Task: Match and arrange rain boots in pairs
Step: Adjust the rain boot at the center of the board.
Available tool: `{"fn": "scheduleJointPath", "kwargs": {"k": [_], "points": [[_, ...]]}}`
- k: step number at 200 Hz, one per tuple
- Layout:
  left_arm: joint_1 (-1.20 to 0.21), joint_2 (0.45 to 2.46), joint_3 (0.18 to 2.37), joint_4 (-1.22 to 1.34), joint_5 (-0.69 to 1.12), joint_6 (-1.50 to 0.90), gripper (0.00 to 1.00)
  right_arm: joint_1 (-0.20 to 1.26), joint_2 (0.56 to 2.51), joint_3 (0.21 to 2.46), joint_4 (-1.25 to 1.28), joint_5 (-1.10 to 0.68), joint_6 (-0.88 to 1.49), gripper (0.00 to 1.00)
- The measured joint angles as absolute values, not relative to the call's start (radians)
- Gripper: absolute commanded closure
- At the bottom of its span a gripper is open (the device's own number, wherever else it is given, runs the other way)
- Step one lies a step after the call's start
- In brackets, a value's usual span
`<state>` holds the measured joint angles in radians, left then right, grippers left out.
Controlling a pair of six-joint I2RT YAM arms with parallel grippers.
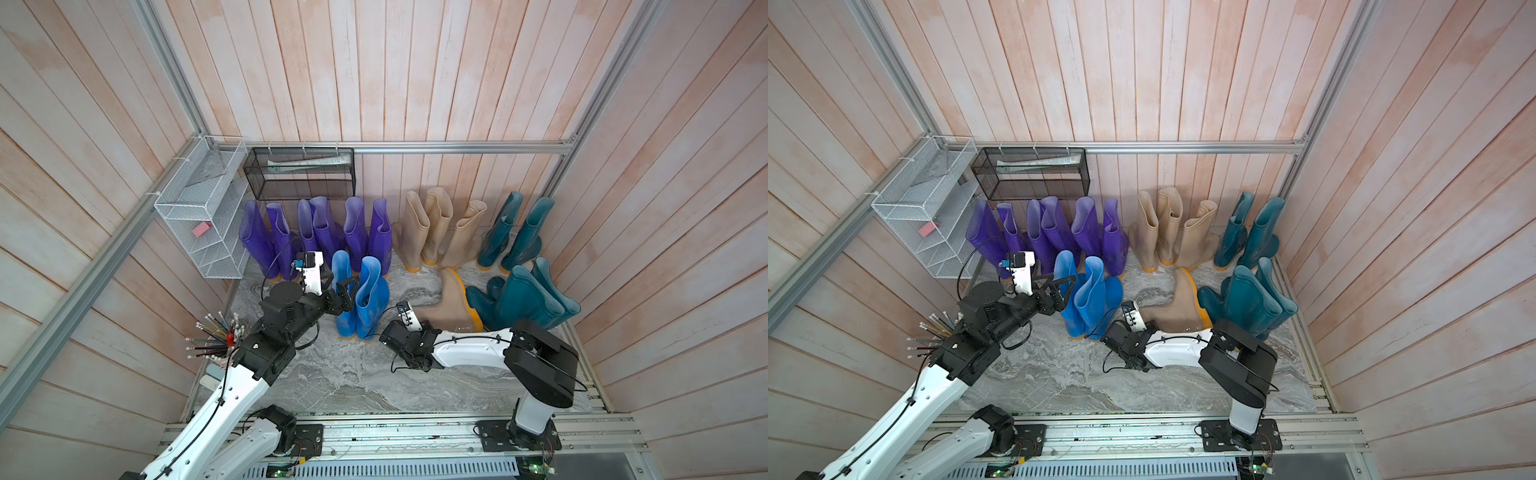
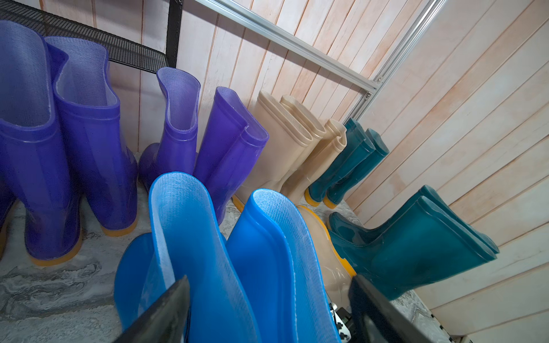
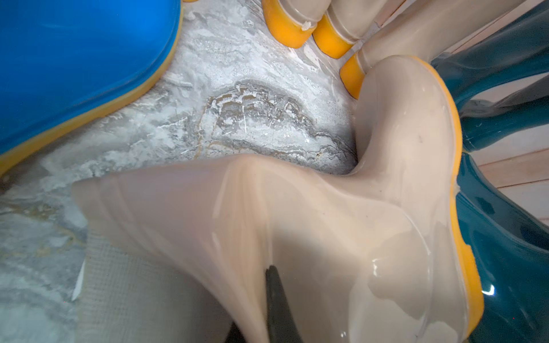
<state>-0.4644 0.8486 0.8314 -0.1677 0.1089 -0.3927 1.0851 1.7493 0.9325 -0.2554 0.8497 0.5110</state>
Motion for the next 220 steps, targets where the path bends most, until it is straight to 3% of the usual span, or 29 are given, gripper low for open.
{"fn": "scheduleJointPath", "kwargs": {"k": [89, 153, 220], "points": [[-0.463, 0.849, 0.832, -0.173, 0.125, -0.392, 0.15, 1.056, 1.415, 0.870, -0.249, 0.797, 0.434, 1.00], [-0.461, 0.876, 0.892, -0.186, 0.231, -0.396, 0.19, 0.969, 1.091, 0.872, -0.312, 0.619, 0.483, 1.00], [-0.481, 0.912, 0.937, -0.188, 0.318, -0.408, 0.20, 0.952, 1.016, 0.841, -0.302, 0.448, 0.622, 1.00]]}}
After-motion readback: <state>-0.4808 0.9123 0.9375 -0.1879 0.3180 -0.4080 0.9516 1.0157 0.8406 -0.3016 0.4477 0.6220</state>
